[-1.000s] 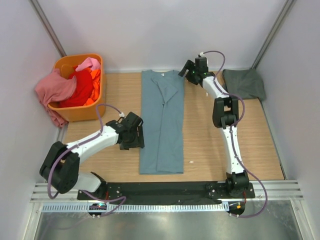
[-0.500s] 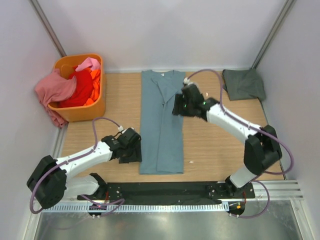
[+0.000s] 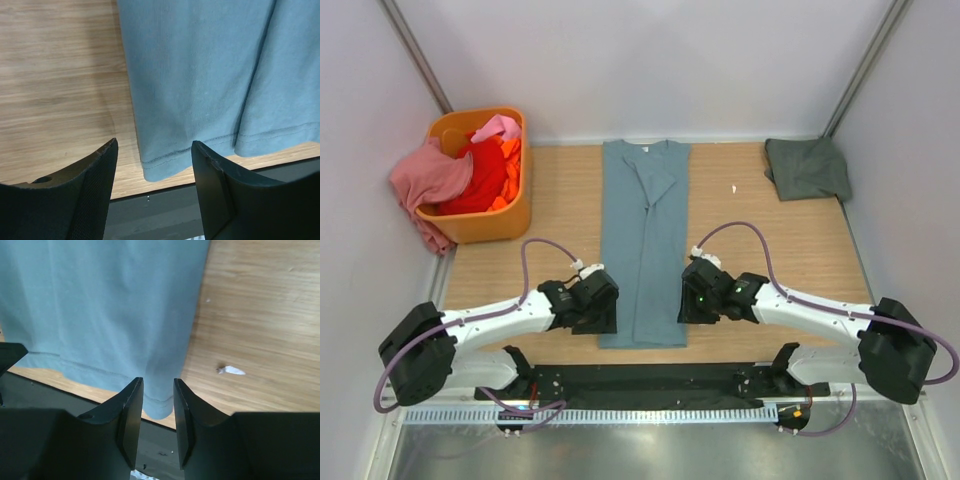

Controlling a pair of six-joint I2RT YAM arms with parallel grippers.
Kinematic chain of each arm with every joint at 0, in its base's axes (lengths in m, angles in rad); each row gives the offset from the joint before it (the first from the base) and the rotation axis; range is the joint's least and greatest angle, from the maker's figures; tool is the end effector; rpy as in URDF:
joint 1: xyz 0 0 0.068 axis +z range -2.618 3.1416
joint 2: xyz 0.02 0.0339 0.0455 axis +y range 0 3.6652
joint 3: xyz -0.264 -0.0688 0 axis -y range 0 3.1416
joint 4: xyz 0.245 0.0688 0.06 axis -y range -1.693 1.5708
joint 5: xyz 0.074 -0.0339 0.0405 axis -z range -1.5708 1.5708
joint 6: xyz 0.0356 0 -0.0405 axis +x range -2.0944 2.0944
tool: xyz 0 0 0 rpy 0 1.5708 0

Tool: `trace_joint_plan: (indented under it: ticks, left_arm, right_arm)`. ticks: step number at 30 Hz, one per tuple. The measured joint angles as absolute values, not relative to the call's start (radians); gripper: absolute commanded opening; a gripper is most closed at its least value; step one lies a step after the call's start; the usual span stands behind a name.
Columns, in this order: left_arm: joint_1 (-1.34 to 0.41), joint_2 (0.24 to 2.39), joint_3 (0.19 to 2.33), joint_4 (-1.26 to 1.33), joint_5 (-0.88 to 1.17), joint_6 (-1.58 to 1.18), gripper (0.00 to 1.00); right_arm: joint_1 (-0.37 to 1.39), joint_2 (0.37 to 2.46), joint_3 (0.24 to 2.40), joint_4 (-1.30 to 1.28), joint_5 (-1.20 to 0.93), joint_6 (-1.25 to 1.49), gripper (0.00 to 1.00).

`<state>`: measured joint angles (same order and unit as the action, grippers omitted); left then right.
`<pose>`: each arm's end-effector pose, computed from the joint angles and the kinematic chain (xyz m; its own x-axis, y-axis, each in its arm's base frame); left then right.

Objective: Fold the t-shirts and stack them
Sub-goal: Fold the tshirt

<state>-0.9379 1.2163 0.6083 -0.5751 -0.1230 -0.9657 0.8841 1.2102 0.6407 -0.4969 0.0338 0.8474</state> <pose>0.1248 -0.1628 0.1692 -0.9471 -0.0889 -0.3085 -0.0108 0.9691 -0.2463 0.1395 0.1682 0.1830 -0.9390 0.0363 -0.3421 -0.0887 0.9353 0.3427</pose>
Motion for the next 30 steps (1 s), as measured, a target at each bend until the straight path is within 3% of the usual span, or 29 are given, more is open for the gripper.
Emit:
trace_joint_plan:
  ticks: [13, 20, 24, 26, 29, 30]
  left_arm:
    - [-0.983, 1.243, 0.605, -0.570, -0.160, -1.018, 0.61]
    - [-0.984, 1.244, 0.598, -0.564, -0.165, -1.019, 0.61]
    - [-0.984, 1.245, 0.596, -0.557, -0.165, -1.020, 0.58]
    - [-0.984, 1.245, 0.593, -0.549, -0.165, -1.023, 0.48]
    - [-0.985, 1.248, 0.583, -0.526, -0.167, -1.034, 0.12]
    - [-0.985, 1.253, 0.580, -0.524, -0.167, -1.041, 0.04]
  right_arm:
    - [1.076, 1.314, 0.701, -0.549, 0.149, 0.960, 0.47]
    - [1.101, 1.373, 0.719, -0.554, 0.187, 0.980, 0.34]
    - [1.104, 1.394, 0.719, -0.555, 0.197, 0.984, 0.14]
    - [1.105, 1.394, 0.719, -0.556, 0.204, 0.989, 0.11]
    - [1.105, 1.392, 0.719, -0.563, 0.213, 0.995, 0.07]
    - [1.105, 1.387, 0.719, -0.568, 0.217, 0.996, 0.07]
